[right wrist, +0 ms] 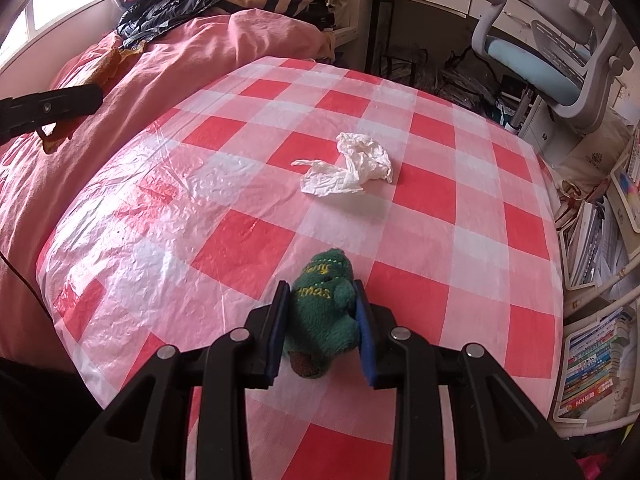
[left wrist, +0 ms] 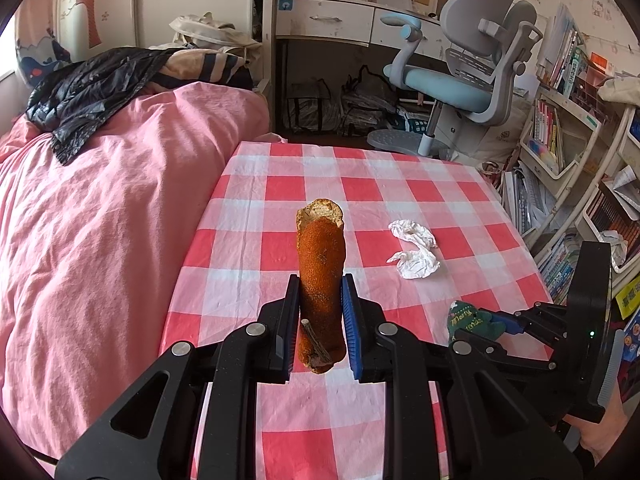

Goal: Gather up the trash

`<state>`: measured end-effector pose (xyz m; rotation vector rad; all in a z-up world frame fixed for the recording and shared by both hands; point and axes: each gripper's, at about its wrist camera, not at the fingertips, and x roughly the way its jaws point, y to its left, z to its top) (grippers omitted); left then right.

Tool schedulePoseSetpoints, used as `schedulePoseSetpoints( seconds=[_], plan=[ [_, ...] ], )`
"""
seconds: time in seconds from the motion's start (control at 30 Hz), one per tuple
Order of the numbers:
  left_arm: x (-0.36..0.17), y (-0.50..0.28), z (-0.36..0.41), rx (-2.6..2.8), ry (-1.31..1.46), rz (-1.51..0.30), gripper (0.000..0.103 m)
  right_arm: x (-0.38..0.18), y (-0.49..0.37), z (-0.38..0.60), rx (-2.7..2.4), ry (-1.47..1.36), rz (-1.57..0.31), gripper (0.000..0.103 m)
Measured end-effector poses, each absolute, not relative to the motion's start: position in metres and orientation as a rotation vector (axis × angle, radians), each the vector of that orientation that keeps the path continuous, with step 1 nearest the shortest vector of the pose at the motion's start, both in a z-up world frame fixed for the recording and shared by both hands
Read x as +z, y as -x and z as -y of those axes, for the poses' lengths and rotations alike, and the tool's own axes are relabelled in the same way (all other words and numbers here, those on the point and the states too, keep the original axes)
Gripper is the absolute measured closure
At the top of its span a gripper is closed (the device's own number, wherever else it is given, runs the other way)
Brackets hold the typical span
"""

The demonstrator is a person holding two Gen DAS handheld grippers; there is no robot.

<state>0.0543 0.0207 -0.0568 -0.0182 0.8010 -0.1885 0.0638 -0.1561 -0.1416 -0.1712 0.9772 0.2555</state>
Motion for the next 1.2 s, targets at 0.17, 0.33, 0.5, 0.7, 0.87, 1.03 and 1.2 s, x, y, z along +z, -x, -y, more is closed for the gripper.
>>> schedulePoseSetpoints(
  seconds=[0.17, 0.33, 0.5, 0.7, 0.87, 1.03, 1.2],
  plan=[
    [-0.057, -0.055, -0.02, -0.19, 0.016, -0.801, 0.084, -0.14, -0.063, 0.153, 0.258, 0.183, -0.975, 0.072],
    [-0.057, -0.054, -0.02, -0.189, 0.017, -0.801, 0.084, -0.14, -0.063, 0.154, 0.255, 0.182, -0.972, 0.072],
    [-0.057, -0.054, -0.02, -0.19, 0.016, -0.801, 0.084, -0.139, -0.061, 0.154, 0.257, 0.188, -0.971, 0.072],
    [-0.057, -0.053, -0.02, -0.19, 0.015, -0.8, 0.084, -0.136, -0.059, 0.154, 0.256, 0.192, -0.964, 0.072],
    [-0.056, -0.052, -0.02, -0.191, 0.014, -0.8, 0.084, -0.135, -0.057, 0.154, 0.254, 0.196, -0.963, 0.072],
    [-0.056, -0.051, -0.02, -0.19, 0.014, -0.8, 0.084, -0.133, -0.055, 0.154, 0.254, 0.197, -0.958, 0.072],
    [-0.056, -0.051, -0.02, -0.19, 0.014, -0.799, 0.084, -0.132, -0.052, 0.153, 0.256, 0.197, -0.953, 0.072]
  ],
)
